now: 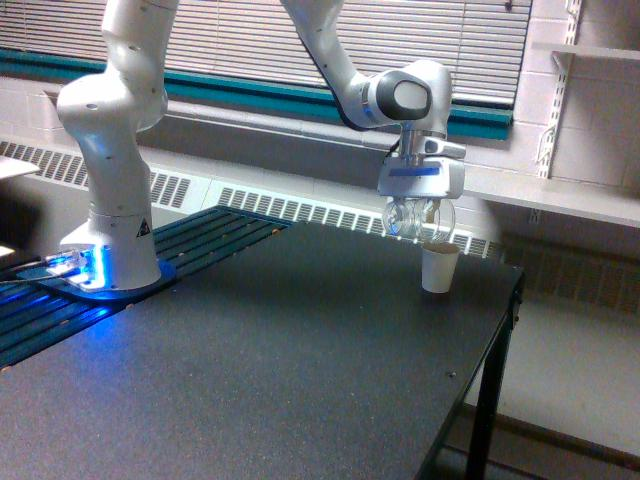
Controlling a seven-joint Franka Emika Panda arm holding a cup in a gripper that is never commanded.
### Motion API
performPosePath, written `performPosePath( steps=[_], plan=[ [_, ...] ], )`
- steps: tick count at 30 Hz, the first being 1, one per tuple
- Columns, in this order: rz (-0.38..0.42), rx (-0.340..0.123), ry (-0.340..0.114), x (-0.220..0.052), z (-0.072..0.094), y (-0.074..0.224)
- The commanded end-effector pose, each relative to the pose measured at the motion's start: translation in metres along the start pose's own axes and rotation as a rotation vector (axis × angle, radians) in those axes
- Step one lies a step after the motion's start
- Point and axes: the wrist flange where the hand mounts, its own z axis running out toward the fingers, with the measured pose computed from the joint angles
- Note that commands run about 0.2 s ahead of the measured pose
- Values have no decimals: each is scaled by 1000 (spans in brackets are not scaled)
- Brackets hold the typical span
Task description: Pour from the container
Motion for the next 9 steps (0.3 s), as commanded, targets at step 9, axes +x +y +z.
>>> performPosePath(
  steps=[9],
  plan=[
    [36, 53, 59, -8, -18, 21]
  ],
)
